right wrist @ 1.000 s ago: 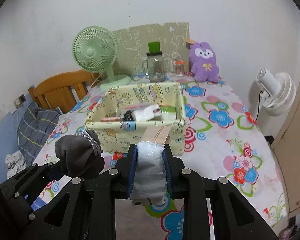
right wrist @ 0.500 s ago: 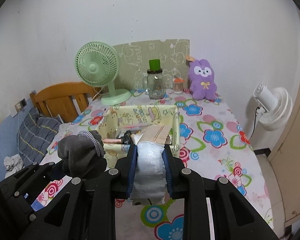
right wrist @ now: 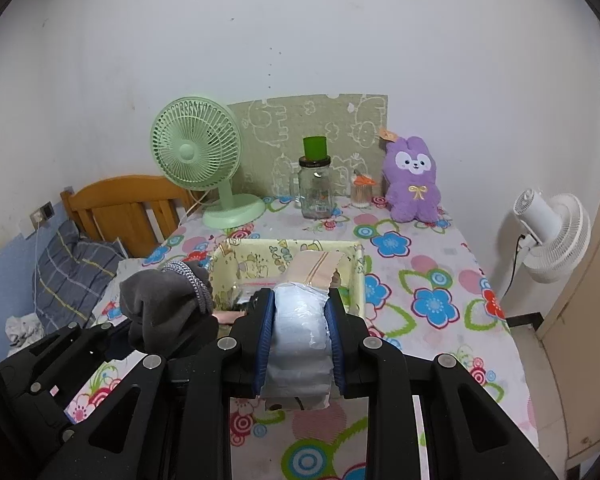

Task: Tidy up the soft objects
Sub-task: 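Lift the grey sock with the left tool while the right tool carries the white cloth over the yellow box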

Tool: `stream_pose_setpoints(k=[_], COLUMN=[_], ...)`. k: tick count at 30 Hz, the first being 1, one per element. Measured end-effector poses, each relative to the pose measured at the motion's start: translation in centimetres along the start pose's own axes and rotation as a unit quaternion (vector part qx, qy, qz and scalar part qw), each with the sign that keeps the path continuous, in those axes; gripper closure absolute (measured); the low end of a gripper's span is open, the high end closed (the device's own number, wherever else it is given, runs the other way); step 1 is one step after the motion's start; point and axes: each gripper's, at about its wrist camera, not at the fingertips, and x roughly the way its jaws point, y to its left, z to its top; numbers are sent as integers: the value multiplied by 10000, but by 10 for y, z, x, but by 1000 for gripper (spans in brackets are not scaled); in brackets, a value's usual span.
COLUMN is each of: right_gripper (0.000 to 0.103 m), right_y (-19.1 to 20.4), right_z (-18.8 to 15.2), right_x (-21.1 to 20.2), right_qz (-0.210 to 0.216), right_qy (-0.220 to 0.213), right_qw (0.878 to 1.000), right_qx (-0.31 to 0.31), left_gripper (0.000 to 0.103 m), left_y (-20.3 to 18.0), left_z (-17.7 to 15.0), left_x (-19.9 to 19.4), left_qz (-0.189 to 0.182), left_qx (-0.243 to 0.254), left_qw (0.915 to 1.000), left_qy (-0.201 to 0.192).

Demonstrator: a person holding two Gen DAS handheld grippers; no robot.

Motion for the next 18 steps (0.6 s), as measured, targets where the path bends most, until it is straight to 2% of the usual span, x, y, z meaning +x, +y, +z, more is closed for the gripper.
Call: stream_pose_setpoints(k=[18], right_gripper=[74], right_y=[-3], right_z=[19], right_x=[46], right_qz=[8], right_qy=[103], right_qw=[9999], right_qx=[-3], left_gripper=[71], left_y=[8], left_z=[18], left_x=[39], left_qz=[87], left_qx=[-2], left_qw=[9999], left_qy=[61])
